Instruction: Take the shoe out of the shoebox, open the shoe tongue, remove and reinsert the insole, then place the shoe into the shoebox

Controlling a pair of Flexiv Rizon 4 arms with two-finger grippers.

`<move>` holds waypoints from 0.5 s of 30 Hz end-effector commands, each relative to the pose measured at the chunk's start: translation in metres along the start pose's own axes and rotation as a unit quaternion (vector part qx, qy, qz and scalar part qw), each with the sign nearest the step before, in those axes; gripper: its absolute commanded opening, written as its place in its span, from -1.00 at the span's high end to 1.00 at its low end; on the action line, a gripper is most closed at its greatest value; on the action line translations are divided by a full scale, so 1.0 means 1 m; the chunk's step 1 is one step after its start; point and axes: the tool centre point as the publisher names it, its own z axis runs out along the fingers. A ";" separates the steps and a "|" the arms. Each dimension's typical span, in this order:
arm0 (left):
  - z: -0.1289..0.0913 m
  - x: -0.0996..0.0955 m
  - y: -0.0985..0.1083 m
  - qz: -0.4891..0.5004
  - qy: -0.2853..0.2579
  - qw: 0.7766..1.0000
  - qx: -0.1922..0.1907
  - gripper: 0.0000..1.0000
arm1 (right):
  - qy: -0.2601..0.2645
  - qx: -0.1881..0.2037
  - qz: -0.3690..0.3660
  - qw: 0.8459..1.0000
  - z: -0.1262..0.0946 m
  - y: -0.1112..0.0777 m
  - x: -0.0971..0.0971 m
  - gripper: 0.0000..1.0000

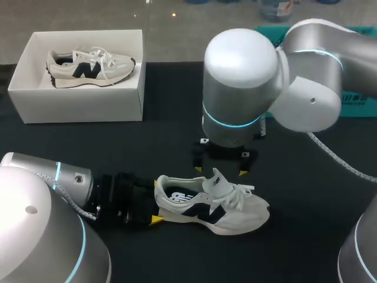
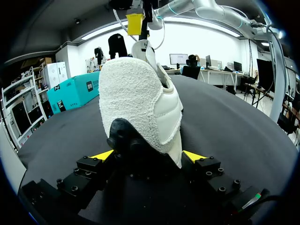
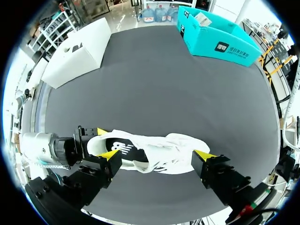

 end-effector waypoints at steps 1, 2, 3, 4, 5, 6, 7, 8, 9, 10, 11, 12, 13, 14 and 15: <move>0.002 0.001 0.002 0.000 0.000 1.000 -0.002 1.00 | 0.077 0.002 0.069 0.995 0.004 0.001 -0.009 -1.00; 0.002 0.001 0.002 0.000 0.000 1.000 -0.002 1.00 | 0.077 0.002 0.069 0.995 0.004 0.001 -0.009 -1.00; 0.002 0.001 0.002 0.000 0.000 1.000 -0.002 1.00 | 0.077 0.002 0.069 0.995 0.004 0.001 -0.009 -1.00; 0.002 0.001 0.002 0.000 0.000 1.000 -0.002 1.00 | 0.077 0.002 0.069 0.995 0.004 0.001 -0.009 -1.00; 0.002 0.001 0.002 0.000 0.000 1.000 -0.002 1.00 | 0.077 0.002 0.069 0.995 0.004 0.001 -0.009 -1.00; 0.002 0.001 0.002 0.000 0.000 1.000 -0.002 1.00 | 0.077 0.002 0.069 0.995 0.004 0.001 -0.009 -1.00; 0.002 0.001 0.002 0.000 0.000 1.000 -0.002 1.00 | 0.077 0.002 0.069 0.995 0.004 0.001 -0.009 -1.00; 0.002 0.001 0.002 0.000 0.000 1.000 -0.002 1.00 | 0.085 0.005 0.057 0.995 0.003 0.001 -0.007 -1.00; 0.002 0.001 0.002 0.000 0.000 1.000 -0.002 1.00 | 0.079 0.005 0.056 0.995 0.003 0.002 -0.006 -1.00; 0.002 0.001 0.002 0.000 0.000 1.000 -0.002 1.00 | 0.079 0.017 0.041 0.996 0.003 0.002 -0.004 -1.00; 0.002 0.001 0.002 0.000 0.000 1.000 -0.002 1.00 | 0.089 0.018 0.036 0.995 0.003 0.003 -0.002 -1.00; 0.002 0.001 0.002 0.000 0.000 1.000 -0.002 1.00 | 0.087 0.017 0.037 0.995 0.003 0.003 -0.001 -1.00; 0.002 0.001 0.002 0.000 0.000 1.000 -0.002 1.00 | 0.090 0.026 0.026 0.995 0.003 0.004 0.001 -1.00; 0.002 0.001 0.002 0.000 0.000 1.000 -0.002 1.00 | 0.095 0.029 0.022 0.995 0.003 0.005 0.002 -1.00; 0.002 0.001 0.002 0.000 0.000 1.000 -0.002 1.00 | 0.088 0.035 0.017 0.995 0.003 0.006 0.003 -1.00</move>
